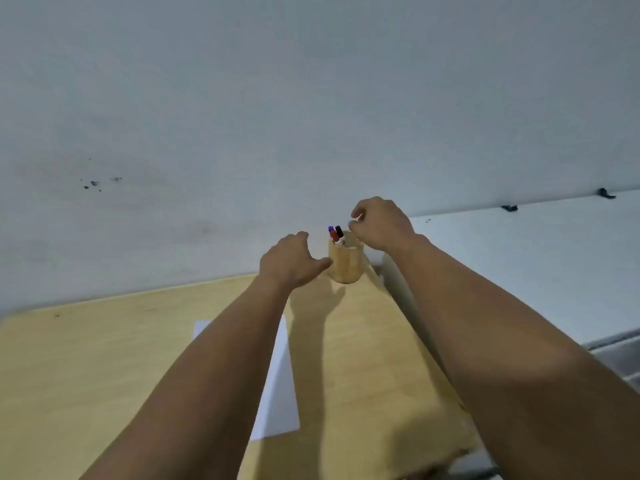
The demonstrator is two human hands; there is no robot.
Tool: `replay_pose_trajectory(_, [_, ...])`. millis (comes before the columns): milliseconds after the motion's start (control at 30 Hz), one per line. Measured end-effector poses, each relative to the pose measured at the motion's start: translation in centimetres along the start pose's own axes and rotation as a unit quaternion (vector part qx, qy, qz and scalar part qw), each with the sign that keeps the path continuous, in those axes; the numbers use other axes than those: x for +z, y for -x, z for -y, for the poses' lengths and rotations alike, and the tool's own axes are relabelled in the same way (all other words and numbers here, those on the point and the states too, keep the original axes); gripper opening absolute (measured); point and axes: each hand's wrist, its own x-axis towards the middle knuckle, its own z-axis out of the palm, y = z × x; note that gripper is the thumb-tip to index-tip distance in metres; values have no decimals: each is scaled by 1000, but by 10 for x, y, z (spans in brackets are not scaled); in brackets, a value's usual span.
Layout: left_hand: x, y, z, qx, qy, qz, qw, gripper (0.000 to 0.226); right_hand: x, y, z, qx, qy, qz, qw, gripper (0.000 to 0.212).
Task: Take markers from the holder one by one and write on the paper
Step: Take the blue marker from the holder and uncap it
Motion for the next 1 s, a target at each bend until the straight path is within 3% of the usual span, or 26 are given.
replay_pose_trajectory(167, [47,-50,1,-38,115,80,989,99,31,-41,17,30,10,33,999,32])
replay_pose_trajectory(333, [70,-69,2,-23,181,79,980,92,42,-71,41,63,129,124,982,13])
replay_pose_trajectory(433, [74,-70,3,-21,209,83,974,83,42,-79,48,65,159,133,976,19])
replay_pose_trajectory(633, [75,-62,2,-30,226,69,971,80,35,-81,50,39,180,92,979,27])
replay_pose_trajectory(800, [61,-41,0,-20,201,90,975,112,26,-62,54,-1,146,22,989,20])
replay_pose_trajectory(1000, [1,6,9,-21,135,35,990,82,-35,-11,76,-10,19,-87,996,28])
